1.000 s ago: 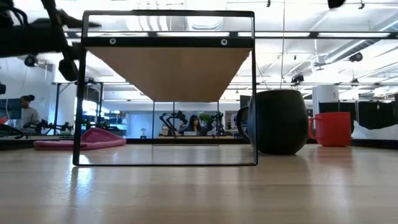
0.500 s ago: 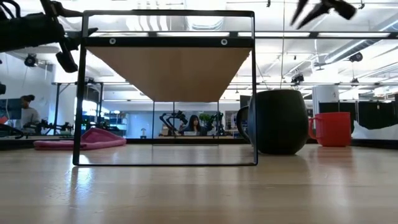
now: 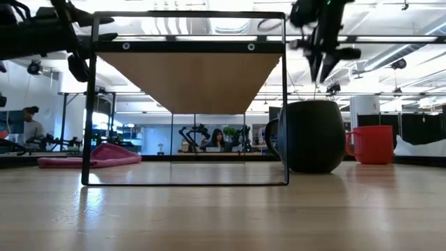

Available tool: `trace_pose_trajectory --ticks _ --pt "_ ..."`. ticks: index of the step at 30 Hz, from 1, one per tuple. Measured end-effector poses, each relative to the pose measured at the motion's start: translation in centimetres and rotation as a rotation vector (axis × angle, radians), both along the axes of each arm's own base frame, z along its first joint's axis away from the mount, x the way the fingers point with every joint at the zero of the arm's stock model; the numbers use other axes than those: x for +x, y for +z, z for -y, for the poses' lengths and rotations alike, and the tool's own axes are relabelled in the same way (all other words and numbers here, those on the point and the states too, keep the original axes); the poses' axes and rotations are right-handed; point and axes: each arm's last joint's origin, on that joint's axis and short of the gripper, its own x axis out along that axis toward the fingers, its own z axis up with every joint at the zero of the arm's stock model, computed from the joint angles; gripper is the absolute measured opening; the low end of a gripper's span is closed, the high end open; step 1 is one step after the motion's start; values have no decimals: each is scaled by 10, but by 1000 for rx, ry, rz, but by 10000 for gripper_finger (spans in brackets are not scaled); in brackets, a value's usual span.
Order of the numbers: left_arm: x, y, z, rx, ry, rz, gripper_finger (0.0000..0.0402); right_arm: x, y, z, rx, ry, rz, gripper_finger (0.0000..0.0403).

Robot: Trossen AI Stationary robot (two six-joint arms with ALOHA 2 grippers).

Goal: Stack small to large cups/mugs on shelf
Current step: Put the black cup on the shelf

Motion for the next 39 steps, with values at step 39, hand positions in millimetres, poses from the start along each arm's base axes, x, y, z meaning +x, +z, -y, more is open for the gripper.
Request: trace_pose_trajectory --ticks 39 --pt "10 -30 -1 -15 14 -341 133 54 -96 19 64 100 -163 117"
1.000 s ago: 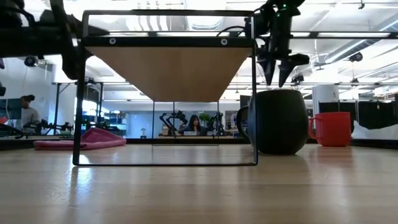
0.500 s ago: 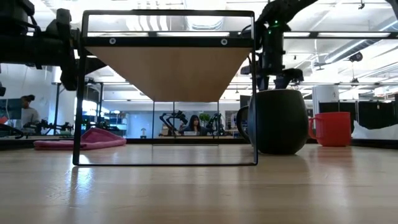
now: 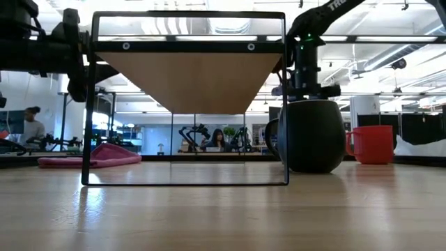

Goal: Stack small to large cups/mugs on shelf
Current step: Put the black cup on the shelf

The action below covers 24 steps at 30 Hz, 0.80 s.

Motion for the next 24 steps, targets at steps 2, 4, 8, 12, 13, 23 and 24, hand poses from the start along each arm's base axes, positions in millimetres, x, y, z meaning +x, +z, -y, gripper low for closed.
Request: trace_pose_trajectory --ticks 2,4,8,12,13,23,24 --pt "0 0 0 -1 0 0 133 0 5 0 -16 0 14 83" --pt "0 0 0 -1 0 1 133 0 6 0 -20 9 13 51" --pt "0 0 0 -1 0 3 133 0 5 0 -16 25 3 13" --pt "0 0 0 0 0 5 133 0 6 0 -9 26 9 10" --pt "0 1 0 0 0 6 133 -1 7 -1 -3 27 15 10" --pt "0 1 0 0 0 5 133 11 58 -20 -72 131 -14 9" --pt "0 0 0 -1 -1 2 133 12 66 -22 -81 139 -6 9"
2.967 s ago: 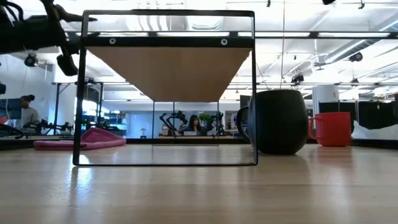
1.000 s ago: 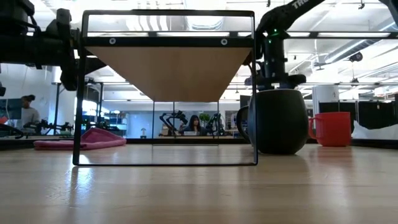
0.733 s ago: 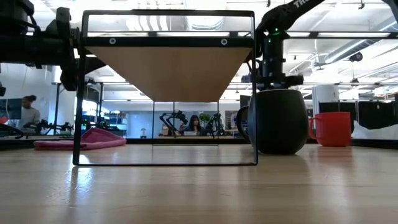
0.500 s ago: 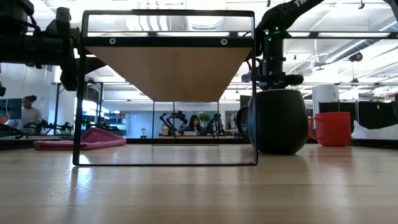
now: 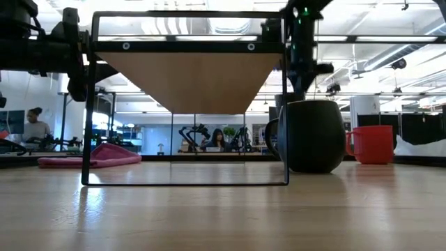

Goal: Stack small to large cups/mugs on shelf
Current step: Put the black cup on the shelf

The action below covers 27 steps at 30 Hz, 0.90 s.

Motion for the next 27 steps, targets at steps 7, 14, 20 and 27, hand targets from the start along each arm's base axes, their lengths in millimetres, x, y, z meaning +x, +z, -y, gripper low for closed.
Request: trace_pose_trajectory --ticks 7,14,20,27 --pt "0 0 0 2 0 -4 133 10 59 -25 -63 48 122 9" --pt "0 -2 0 0 0 -17 133 19 111 -59 -123 95 276 9" --pt "-3 33 0 -32 -10 115 130 38 127 -75 -150 165 347 9" --pt "3 109 1 154 -70 -217 100 74 103 -61 -103 305 335 9"
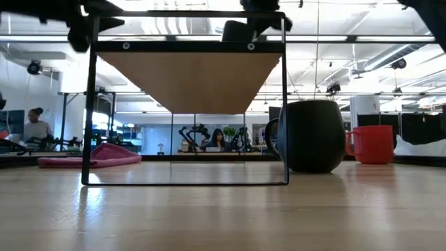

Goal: Stack small to large cups/mugs on shelf
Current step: Put the black cup on the shelf

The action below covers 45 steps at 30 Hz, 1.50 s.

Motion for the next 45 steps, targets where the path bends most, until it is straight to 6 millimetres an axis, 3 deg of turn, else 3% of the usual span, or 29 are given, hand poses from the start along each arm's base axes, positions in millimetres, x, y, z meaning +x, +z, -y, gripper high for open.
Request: trace_pose_trajectory --ticks 3,7,13,19,24,37,45 --pt "16 14 -2 64 -53 -180 91 9 -9 8 -14 37 -18 9" --pt "48 28 -13 149 -132 -256 80 16 -15 14 -2 97 -1 9" --pt "81 26 -48 165 -113 -406 60 23 -15 20 -74 127 29 9" --pt "93 19 -85 134 -94 -452 37 21 -13 24 -79 131 34 9" --pt "100 24 -101 153 -125 -429 19 24 -12 22 -48 170 72 9" --pt "128 4 -118 98 -190 -508 10 33 -16 24 -47 218 111 9" --pt "130 -3 -120 76 -190 -526 10 38 -13 27 -87 223 167 9"
